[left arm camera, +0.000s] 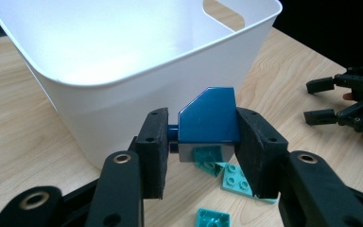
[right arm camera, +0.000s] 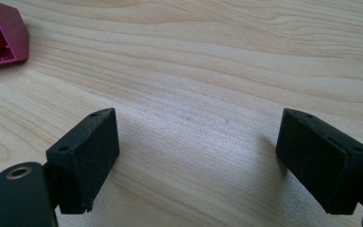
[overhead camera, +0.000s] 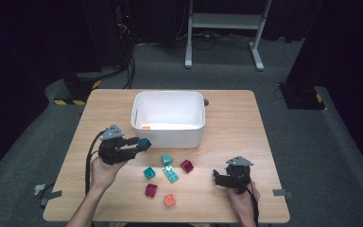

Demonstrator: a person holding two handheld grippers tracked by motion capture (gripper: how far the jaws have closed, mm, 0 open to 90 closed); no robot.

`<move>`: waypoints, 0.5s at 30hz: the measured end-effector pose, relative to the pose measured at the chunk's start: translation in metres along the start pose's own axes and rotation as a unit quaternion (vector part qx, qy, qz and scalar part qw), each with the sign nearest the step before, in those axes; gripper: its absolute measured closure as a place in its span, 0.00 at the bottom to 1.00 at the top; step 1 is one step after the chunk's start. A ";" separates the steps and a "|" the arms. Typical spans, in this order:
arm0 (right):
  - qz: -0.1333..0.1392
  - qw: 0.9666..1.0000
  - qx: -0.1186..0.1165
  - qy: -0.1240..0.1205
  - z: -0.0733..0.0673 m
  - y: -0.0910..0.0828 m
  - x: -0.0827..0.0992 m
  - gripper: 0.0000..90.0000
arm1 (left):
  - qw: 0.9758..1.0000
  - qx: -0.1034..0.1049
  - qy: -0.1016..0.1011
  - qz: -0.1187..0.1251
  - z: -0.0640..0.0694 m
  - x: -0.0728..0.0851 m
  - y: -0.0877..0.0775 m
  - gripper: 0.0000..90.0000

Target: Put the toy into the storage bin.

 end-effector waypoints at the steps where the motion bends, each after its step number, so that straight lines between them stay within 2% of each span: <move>1: 0.000 1.000 0.000 0.000 0.000 0.000 0.000 0.15 | 1.000 0.000 0.001 0.001 0.000 -0.001 0.000 0.63; 15: 0.000 1.000 0.000 0.000 0.000 0.000 0.000 0.15 | 1.000 0.002 0.003 0.012 -0.002 -0.024 -0.010 0.63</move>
Point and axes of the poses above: each handheld gripper's, and its own axes: y roughly forward along the jaws, x roughly out of its underside, z roughly to its right, the point moved 7 cm from there along y, roughly forward along the jaws, and after that the axes turned 4 degrees about x, right-handed, at the moved point
